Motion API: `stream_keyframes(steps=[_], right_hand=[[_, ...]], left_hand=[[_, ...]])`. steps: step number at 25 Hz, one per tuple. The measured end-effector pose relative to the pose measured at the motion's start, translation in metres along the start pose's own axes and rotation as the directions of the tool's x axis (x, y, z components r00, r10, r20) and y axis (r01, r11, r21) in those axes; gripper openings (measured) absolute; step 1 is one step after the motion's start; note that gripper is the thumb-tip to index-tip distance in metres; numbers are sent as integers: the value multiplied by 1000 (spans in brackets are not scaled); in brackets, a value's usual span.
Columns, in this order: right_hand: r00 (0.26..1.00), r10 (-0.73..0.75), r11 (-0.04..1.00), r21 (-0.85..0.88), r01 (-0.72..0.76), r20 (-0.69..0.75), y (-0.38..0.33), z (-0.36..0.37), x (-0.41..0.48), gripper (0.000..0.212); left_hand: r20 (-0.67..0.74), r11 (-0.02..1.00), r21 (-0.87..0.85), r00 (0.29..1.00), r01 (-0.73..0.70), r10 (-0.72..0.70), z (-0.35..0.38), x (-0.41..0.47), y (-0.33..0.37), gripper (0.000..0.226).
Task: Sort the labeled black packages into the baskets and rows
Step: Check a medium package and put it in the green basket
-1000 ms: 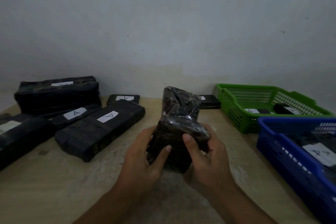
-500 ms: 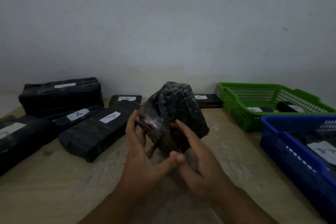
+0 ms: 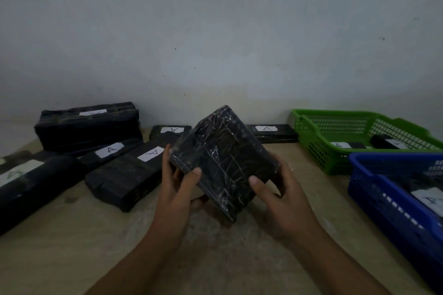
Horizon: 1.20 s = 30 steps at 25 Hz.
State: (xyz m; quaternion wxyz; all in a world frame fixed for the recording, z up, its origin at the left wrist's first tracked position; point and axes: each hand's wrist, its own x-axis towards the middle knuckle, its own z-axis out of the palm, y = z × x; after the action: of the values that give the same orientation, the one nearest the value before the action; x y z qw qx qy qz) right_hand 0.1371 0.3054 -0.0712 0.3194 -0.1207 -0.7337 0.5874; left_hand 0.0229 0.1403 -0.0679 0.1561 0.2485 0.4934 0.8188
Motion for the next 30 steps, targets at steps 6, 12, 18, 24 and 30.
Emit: stream_keyframes(steps=[6, 12, 18, 24, 30], right_hand=[[992, -65, 998, 19, 67, -109, 5, 7, 4, 41], [986, -25, 988, 149, 49, -163, 2, 5, 1, 52], [994, -109, 978, 179, 106, 12, 3, 15, -4, 56], [977, -4, 992, 124, 31, -214, -9, -3, 3, 16], [985, 15, 941, -330, -72, -171, -15, -1, -3, 51]], left_hand=[[-65, 999, -26, 997, 35, -36, 0, 6, 1, 54], [-231, 921, 387, 964, -36, 135, -5, 3, -7, 69], [337, 465, 772, 899, -434, 280, 3, -12, -2, 55], [196, 684, 668, 956, -293, 219, -2, -11, -2, 109], [196, 724, 654, 974, -217, 115, 2, -10, -3, 94]])
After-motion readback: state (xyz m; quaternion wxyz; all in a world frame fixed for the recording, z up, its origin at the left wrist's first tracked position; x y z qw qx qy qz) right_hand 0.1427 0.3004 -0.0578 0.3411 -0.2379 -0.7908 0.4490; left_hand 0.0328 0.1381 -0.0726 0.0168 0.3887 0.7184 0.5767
